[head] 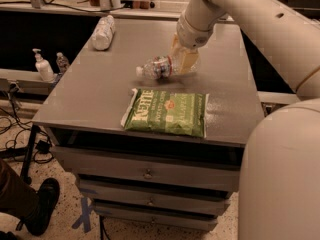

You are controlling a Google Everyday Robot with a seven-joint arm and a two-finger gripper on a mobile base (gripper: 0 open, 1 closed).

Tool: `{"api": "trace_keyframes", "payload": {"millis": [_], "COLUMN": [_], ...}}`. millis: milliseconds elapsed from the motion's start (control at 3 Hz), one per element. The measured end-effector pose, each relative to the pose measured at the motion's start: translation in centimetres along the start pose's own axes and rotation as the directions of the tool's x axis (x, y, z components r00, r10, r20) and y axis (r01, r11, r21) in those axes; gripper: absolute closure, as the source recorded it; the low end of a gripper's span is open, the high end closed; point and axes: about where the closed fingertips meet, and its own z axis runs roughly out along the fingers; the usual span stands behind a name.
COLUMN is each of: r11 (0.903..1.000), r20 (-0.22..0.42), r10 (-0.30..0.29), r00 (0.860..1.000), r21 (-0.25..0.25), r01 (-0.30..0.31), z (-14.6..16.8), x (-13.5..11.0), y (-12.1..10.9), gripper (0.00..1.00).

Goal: Knock water bottle over

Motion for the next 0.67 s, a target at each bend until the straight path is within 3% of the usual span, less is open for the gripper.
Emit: {"api": "trace_keyframes", "payload": {"millis": [333,667], "r11": [1.0000,1.0000], "r20": [-0.033,-0.033], "r10": [-0.003,-0.003], "r00": [0.999,0.999], "r21": [-0.003,-0.003], "r01": [0.003,0.003], "z": [1.28,1.18], "x": [-0.33,-0.36], "y": [-0.28,-0.33], "gripper": [0.84,0.61]}}
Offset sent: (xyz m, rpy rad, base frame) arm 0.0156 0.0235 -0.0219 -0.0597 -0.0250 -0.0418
